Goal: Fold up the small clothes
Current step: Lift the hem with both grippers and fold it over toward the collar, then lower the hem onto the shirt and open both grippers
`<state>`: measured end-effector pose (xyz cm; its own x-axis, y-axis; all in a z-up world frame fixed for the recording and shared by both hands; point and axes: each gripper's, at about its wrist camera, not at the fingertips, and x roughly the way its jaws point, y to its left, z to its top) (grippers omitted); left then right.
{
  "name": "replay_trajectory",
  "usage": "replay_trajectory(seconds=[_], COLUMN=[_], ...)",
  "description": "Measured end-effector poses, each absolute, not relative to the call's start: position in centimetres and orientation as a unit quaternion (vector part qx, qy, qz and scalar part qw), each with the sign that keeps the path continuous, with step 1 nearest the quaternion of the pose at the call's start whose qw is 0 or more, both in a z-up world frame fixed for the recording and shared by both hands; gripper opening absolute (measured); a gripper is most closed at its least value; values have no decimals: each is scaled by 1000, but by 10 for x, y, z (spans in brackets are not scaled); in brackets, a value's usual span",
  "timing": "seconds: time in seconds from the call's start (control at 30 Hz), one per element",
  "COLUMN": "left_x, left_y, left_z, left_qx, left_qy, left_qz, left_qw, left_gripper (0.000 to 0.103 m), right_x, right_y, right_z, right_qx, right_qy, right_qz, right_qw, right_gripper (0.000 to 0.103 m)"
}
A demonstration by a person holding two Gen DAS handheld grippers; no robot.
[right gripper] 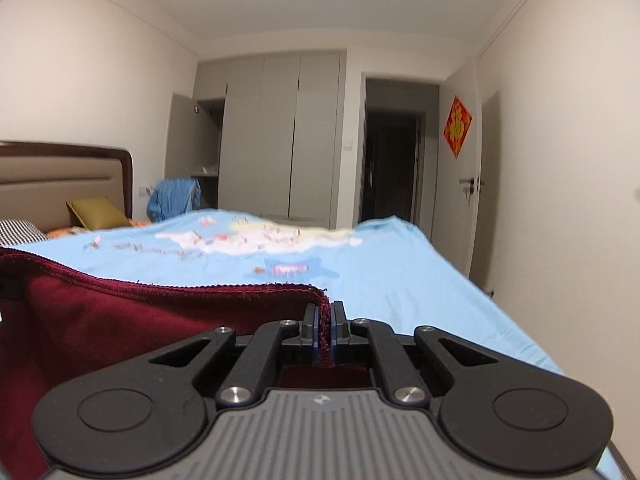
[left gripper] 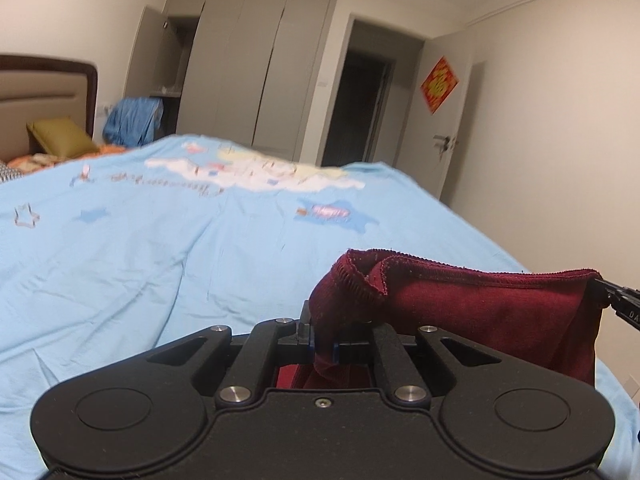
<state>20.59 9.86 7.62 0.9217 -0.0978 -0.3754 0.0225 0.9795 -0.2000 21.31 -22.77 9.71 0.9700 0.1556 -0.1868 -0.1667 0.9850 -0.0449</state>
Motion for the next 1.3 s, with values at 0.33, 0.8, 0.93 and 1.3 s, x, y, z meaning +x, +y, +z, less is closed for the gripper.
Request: replay_trajectory(seconds=[0.33, 0.8, 0.93, 1.3], left_x=[267, 316, 323, 301], left_y=[105, 107, 108, 113], left_z=[37, -12, -21, -9], left_qx=[-116, -128, -125, -131], left_qy=[267, 303, 314, 282], left_qz=[-1, 22, 31, 60], left_qw=[957, 944, 941, 948], left_gripper=[8, 8, 16, 92], right_x=[273, 318, 327, 312], right_y=[-210, -204, -203, -208], right_z=[37, -7, -18, -11], right_qx=[-24, -33, -36, -38], right_qy=[167, 203, 220, 202], right_qz=[80, 68, 67, 51], right_qw=[982, 976, 972, 977], right_gripper=[6, 7, 8, 91])
